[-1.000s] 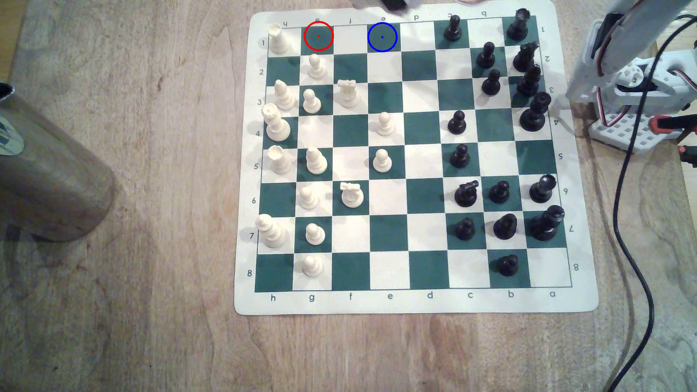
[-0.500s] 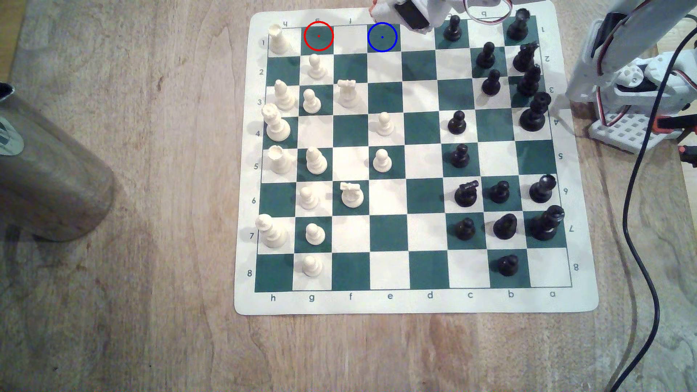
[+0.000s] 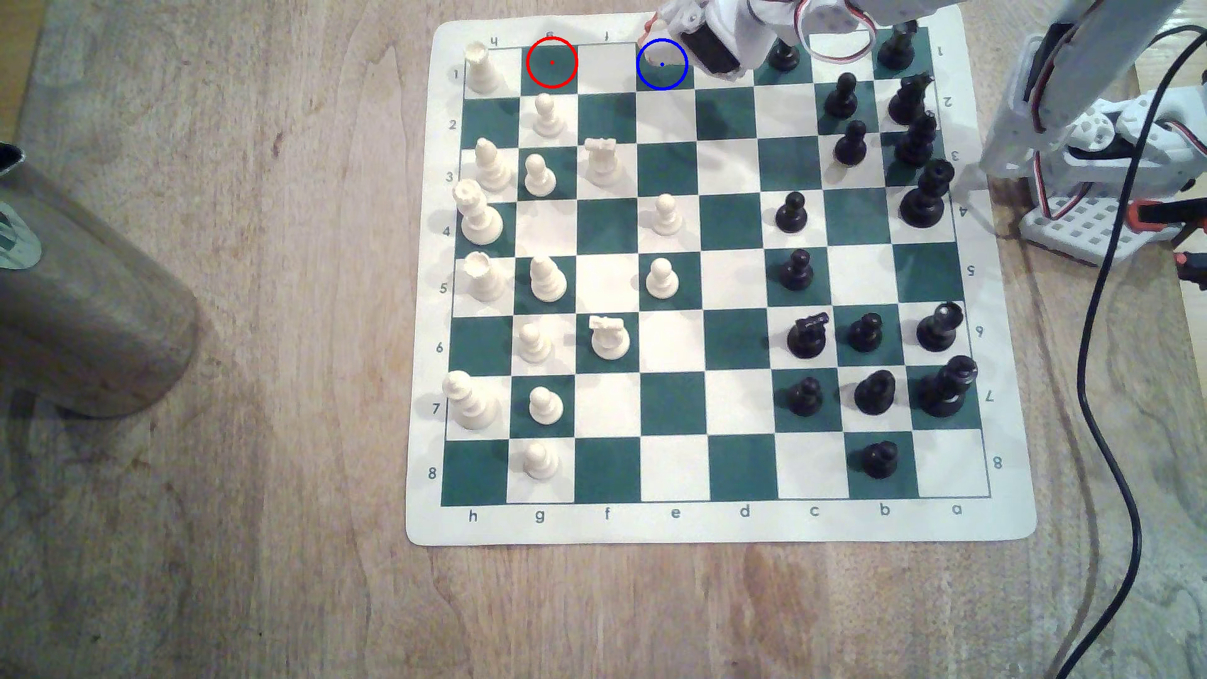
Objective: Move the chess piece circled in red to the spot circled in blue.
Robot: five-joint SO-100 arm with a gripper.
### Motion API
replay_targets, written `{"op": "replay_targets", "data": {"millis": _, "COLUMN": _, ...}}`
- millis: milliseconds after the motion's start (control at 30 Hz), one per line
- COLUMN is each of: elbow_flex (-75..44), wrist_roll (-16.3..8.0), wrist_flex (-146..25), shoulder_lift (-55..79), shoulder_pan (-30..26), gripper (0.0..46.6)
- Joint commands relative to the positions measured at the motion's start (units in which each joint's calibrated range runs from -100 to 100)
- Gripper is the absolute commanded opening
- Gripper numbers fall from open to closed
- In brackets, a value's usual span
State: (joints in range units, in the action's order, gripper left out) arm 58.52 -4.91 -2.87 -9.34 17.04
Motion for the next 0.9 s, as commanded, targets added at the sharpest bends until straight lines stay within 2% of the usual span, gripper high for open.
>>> {"op": "replay_targets", "data": {"millis": 0, "elbow_flex": -1.1, "wrist_roll": 0.4, "wrist_flex": 2.4, "shoulder_lift": 0.9, "shoulder_pan": 0.5, "gripper": 0.2}}
{"op": "replay_targets", "data": {"millis": 667, "elbow_flex": -2.3, "wrist_roll": 0.6, "wrist_flex": 3.6, "shoulder_lift": 3.4, "shoulder_pan": 0.8, "gripper": 1.3}}
{"op": "replay_targets", "data": {"millis": 700, "elbow_flex": -2.4, "wrist_roll": 0.6, "wrist_flex": 3.6, "shoulder_lift": 3.4, "shoulder_pan": 0.8, "gripper": 2.2}}
{"op": "replay_targets", "data": {"millis": 733, "elbow_flex": -2.5, "wrist_roll": 0.6, "wrist_flex": 3.6, "shoulder_lift": 3.5, "shoulder_pan": 0.7, "gripper": 6.6}}
{"op": "replay_targets", "data": {"millis": 867, "elbow_flex": -2.2, "wrist_roll": 0.6, "wrist_flex": 4.1, "shoulder_lift": 3.5, "shoulder_pan": 0.9, "gripper": 16.9}}
